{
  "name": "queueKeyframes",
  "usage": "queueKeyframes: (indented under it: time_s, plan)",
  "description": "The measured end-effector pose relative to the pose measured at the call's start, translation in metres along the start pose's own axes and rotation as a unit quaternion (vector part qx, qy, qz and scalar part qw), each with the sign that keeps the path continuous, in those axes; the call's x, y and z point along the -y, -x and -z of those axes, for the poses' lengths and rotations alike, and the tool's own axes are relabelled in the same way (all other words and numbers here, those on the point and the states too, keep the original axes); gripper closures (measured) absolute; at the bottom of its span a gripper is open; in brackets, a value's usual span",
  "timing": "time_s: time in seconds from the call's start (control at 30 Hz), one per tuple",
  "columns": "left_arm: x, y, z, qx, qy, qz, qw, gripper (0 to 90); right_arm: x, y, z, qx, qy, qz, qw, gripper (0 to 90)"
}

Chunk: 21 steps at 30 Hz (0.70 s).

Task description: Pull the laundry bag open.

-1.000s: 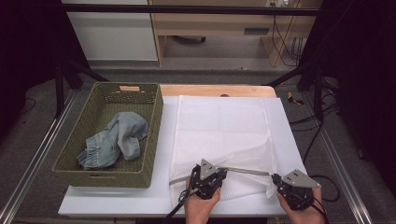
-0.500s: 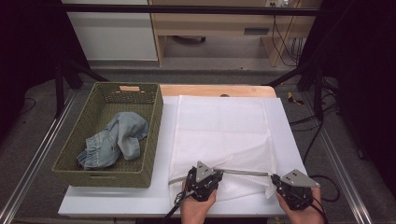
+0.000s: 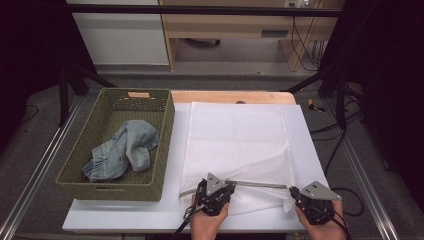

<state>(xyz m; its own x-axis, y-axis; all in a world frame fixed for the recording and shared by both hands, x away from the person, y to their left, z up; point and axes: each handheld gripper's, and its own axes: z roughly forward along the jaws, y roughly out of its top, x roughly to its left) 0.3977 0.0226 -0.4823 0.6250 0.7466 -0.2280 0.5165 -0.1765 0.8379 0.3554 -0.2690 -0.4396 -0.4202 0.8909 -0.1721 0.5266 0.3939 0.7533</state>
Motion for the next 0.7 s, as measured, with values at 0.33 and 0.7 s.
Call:
queueKeyframes:
  time_s: [0.33,0.7]
  plan:
    - [0.003,-0.007,0.006,-0.009,0.002,0.004,0.9999,86.4,0.001,0.002,0.0,0.004,-0.003,0.001,1.0,86.6]
    - [0.005,-0.015,0.014,-0.02,0.006,0.012,0.9997,86.4,0.001,0.003,0.0,0.002,-0.001,-0.001,1.0,86.7]
